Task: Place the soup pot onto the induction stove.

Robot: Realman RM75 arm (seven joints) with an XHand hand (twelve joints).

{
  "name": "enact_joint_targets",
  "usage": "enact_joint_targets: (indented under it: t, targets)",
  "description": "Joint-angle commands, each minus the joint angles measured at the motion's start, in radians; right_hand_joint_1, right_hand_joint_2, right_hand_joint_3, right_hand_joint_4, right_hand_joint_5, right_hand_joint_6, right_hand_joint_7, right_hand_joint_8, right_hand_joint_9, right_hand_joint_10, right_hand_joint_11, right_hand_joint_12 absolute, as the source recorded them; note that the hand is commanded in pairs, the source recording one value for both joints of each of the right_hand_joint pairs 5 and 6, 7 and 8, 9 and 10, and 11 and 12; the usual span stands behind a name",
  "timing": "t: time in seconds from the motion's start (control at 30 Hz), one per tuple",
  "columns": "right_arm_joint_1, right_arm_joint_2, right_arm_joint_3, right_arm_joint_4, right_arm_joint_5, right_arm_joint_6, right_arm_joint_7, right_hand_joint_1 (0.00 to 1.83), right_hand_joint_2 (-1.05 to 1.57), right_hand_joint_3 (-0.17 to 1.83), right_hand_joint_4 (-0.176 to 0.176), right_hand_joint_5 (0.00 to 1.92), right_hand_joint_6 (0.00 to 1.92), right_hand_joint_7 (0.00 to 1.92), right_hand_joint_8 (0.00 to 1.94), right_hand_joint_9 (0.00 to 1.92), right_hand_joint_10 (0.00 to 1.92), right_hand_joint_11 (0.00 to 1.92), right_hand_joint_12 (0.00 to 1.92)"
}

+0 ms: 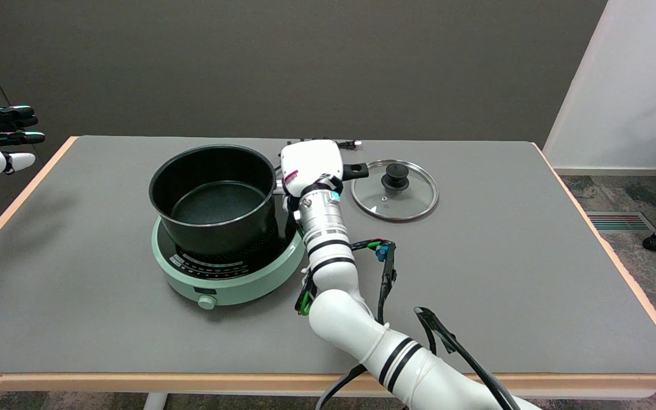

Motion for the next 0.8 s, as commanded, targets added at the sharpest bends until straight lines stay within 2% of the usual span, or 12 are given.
enact_joint_targets:
  t: [0.03,0.8]
  targets:
    - [-0.02,-0.003,-0.001,-0.006,0.002,-0.005,0.001,1.0,1.2,0.79,-0.066,1.82,1.82,1.82,1.82,1.82,1.82,1.82,1.82]
    - [-0.03,0.004,-0.006,-0.006,-0.007,-0.005,0.009,1.0,1.19,0.79,-0.068,1.81,1.81,1.81,1.81,1.81,1.81,1.81,1.81]
